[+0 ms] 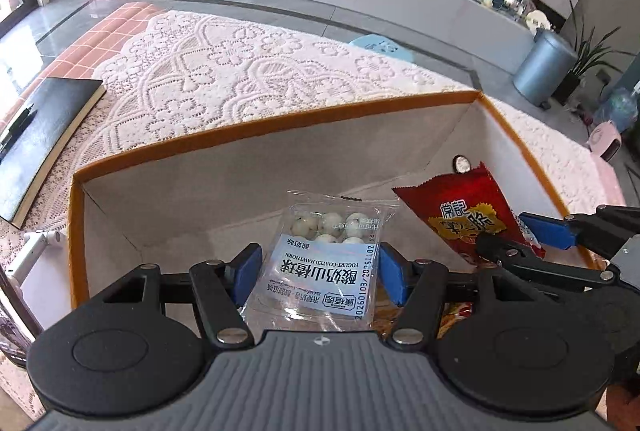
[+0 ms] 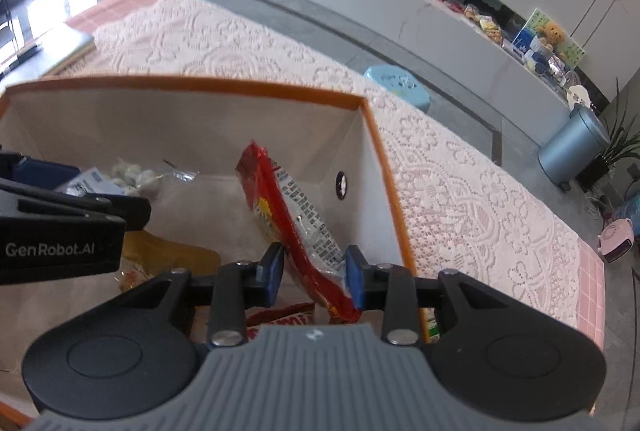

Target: Organize snacks

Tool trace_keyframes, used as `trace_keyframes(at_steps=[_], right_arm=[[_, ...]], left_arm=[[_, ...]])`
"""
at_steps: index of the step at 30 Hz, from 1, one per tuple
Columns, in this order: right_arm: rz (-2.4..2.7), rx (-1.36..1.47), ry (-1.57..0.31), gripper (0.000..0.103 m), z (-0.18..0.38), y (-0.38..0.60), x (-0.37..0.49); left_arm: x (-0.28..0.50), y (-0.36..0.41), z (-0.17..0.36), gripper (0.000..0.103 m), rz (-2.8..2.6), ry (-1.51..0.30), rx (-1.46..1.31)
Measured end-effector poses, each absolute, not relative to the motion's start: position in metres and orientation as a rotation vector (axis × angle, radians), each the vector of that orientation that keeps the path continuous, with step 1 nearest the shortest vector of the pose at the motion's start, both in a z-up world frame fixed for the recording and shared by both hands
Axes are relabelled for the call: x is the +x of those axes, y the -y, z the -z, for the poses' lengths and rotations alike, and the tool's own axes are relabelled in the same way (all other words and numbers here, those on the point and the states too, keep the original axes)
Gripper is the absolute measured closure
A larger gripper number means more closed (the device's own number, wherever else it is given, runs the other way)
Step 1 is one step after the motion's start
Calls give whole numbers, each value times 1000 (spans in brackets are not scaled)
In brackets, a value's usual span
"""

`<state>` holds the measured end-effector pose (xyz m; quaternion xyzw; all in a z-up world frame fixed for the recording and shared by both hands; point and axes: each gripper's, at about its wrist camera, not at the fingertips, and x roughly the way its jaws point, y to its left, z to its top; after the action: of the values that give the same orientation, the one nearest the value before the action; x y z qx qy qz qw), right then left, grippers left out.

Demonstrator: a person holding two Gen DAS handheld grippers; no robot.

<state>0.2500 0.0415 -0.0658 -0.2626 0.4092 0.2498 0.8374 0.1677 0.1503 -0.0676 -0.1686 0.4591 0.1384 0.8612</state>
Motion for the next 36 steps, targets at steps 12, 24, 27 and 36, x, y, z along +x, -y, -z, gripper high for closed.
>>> trace_keyframes(at_steps=[12,24,27,36], right_arm=[[-566,-553,-926,70,75,-42,250],[-597,-527,-969,49,66,-38,242],[-595,-519,-964,47,60,-35,239],[-561,-446,-901,46,29,-4,218]], left_arm=[[172,-152,80,30,-288,-1023,-378],[162,-152,68,19,-327,-951,-356],[160,-147,66,19,-311,-957,-345],[144,-127,41,19,-257,-893,-326]])
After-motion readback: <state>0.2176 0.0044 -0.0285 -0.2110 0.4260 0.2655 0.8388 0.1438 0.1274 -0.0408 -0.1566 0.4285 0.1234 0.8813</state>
